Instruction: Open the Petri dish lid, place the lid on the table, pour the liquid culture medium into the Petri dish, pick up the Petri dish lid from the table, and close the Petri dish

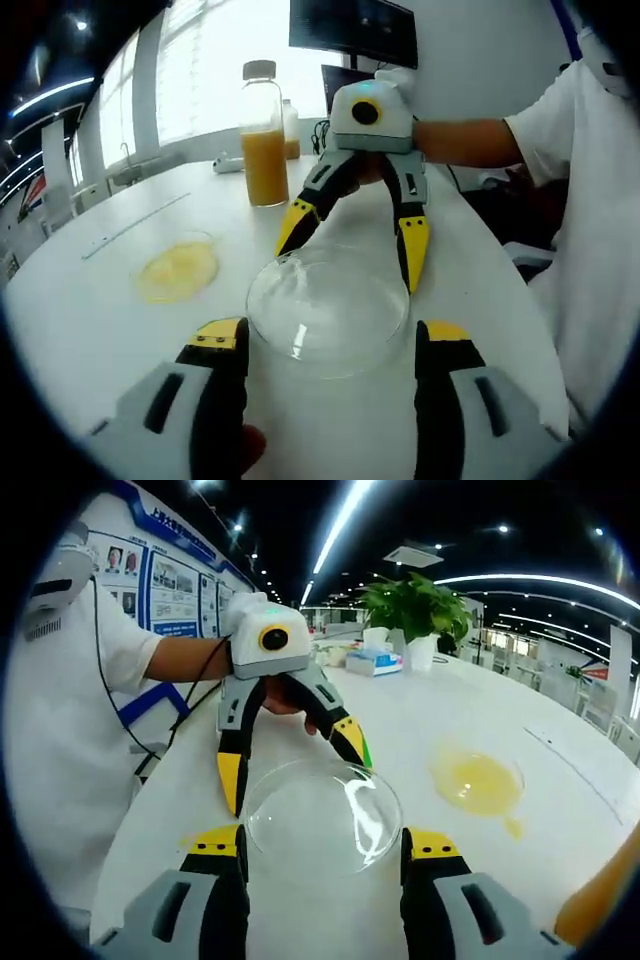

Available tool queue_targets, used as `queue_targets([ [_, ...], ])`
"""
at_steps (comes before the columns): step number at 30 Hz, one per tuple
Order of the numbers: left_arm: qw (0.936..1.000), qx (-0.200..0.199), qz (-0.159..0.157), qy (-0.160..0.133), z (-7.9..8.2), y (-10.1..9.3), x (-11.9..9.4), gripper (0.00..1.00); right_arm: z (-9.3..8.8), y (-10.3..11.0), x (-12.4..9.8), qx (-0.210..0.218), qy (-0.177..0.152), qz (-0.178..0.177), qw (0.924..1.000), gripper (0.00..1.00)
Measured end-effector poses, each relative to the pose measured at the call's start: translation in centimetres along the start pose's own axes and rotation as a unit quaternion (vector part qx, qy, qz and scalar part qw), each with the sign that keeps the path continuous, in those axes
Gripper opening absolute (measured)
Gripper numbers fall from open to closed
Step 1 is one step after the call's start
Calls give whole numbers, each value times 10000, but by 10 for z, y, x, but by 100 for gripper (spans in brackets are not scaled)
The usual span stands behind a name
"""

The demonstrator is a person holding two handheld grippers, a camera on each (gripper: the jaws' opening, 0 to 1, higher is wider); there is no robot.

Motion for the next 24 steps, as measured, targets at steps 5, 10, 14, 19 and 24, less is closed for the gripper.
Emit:
queue_targets([
  [5,10000,2,16,25,0,1,1,59,1,-2,1,-37,62,29,10000,56],
  [10,10000,-14,-12,25,0,3,2,60,1,-4,3,-14,102,96,9999,57],
  [14,9999,-118,-31,-48,-1,5,5,60,0,-8,4,57,115,110,9999,57],
  [19,9998,-176,-75,-75,-1,7,9,60,-1,-11,5,146,138,142,9997,58],
  [24,9998,-198,-58,-66,0,8,10,58,-2,-11,6,190,172,175,9995,59],
])
Point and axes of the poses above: the point that each gripper's makers call its tool centre point, and the gripper's own axes: x roughly forward along the fingers, y roughly to its left, z roughly out of its top, the point moved 6 cm from there along -x, roughly backward along the fingers, and after that the axes turned 11 degrees about -y, right-handed, at the moved point
